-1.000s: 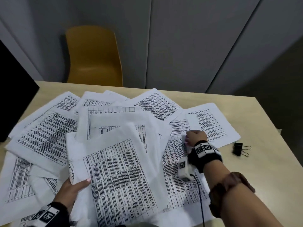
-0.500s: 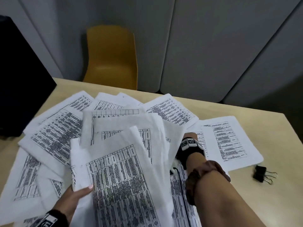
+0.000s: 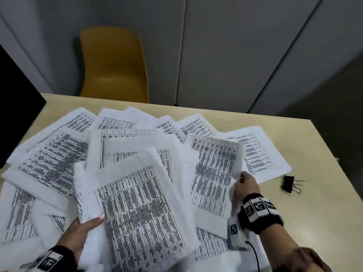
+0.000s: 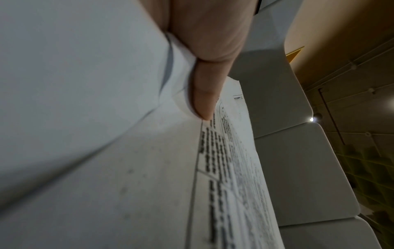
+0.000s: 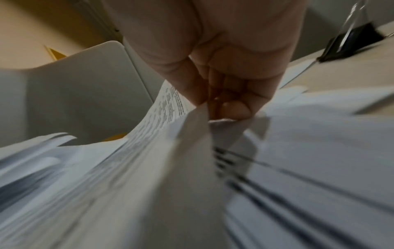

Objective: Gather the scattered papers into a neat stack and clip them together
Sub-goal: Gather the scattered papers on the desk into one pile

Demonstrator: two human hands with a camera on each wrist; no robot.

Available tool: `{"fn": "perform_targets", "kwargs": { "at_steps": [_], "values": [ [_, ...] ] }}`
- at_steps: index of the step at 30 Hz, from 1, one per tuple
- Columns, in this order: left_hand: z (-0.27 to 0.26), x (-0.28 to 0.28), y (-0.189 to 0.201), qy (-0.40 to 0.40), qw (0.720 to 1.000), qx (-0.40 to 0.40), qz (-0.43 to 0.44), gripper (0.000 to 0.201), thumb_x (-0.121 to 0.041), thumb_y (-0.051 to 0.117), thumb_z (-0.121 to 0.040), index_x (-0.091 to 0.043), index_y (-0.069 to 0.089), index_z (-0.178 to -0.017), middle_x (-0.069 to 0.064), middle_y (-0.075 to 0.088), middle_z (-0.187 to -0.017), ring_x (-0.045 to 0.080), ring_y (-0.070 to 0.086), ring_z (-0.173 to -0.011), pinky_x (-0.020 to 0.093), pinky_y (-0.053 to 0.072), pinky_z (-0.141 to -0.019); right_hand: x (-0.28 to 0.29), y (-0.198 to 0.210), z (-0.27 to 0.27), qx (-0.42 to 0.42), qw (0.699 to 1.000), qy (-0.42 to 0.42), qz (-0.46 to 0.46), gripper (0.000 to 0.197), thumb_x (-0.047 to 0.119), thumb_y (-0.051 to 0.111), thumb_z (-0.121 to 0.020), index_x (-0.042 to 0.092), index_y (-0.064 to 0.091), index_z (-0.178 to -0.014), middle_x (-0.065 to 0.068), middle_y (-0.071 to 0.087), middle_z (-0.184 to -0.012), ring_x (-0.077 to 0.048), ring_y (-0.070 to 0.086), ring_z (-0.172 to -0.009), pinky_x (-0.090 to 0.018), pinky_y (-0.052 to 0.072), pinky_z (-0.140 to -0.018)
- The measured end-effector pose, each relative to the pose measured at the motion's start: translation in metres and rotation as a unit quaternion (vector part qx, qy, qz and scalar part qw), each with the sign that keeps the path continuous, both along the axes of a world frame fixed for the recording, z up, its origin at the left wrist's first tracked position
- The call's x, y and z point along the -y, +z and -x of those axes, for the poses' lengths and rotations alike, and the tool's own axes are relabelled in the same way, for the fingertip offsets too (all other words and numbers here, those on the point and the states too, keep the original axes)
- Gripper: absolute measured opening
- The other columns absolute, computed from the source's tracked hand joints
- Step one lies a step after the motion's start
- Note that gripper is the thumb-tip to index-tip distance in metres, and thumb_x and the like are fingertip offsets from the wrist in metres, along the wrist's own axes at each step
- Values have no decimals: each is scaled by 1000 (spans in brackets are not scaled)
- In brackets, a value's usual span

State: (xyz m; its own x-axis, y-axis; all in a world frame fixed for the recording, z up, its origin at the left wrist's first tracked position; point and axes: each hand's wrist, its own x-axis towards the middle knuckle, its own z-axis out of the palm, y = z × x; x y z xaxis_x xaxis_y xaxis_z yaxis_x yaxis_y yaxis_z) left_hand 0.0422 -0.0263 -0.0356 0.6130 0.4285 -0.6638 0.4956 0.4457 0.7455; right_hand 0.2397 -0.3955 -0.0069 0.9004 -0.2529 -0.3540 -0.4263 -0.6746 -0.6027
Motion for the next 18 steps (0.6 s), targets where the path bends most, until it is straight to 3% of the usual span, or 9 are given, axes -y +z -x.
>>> {"fn": "perform_targets", "kwargs": {
  "at_steps": [3,5,7,9,14,16,18],
  "values": [
    [0,-1,0,-19,1000,4,-1,47,-2,58,-84,-2,47,-130,18,59,-116,33,54,-108,49,33,-105,6,-7,21,-14,999,14,45,25,-4,44,-82,9,58,-98,-19,62,-102,-31,57,-93,-27,39,-75],
    [0,1,0,-27,1000,2,-15,45,-1,58,-84,0,48,-127,20,59,-116,34,56,-104,50,35,-103,8,-9,27,12,996,-34,80,30,5,52,-84,8,56,-114,-22,56,-117,-35,53,-107,-34,44,-86],
    [-1,4,0,-39,998,1,-42,47,-3,61,-82,0,49,-127,18,59,-117,33,56,-103,47,36,-101,9,-9,24,21,991,-101,80,43,15,59,-84,10,48,-126,-25,44,-128,-41,44,-119,-42,39,-98],
    [-1,5,1,-44,996,2,-72,48,-3,63,-82,0,50,-127,15,59,-113,30,55,-100,40,37,-96,10,-7,18,12,990,-128,56,55,21,62,-84,10,40,-133,-26,38,-134,-43,39,-123,-46,36,-101],
    [-1,11,4,-50,994,11,-91,46,-2,65,-81,0,52,-125,16,61,-113,29,56,-98,38,38,-93,13,-7,16,-3,984,-137,118,68,31,65,-81,9,32,-136,-24,32,-139,-41,31,-127,-49,32,-103],
    [0,11,4,-50,994,13,-98,46,-2,65,-80,1,52,-125,18,61,-114,29,57,-98,40,39,-95,18,-7,15,-23,987,-129,97,60,26,65,-82,8,37,-132,-23,38,-135,-40,39,-123,-44,37,-99],
    [0,10,3,-49,994,16,-99,46,-1,66,-80,1,53,-124,20,62,-115,30,57,-97,42,39,-96,23,-10,13,-13,991,-124,41,37,13,60,-84,8,52,-119,-19,56,-120,-33,55,-102,-33,44,-84]
  ]
}}
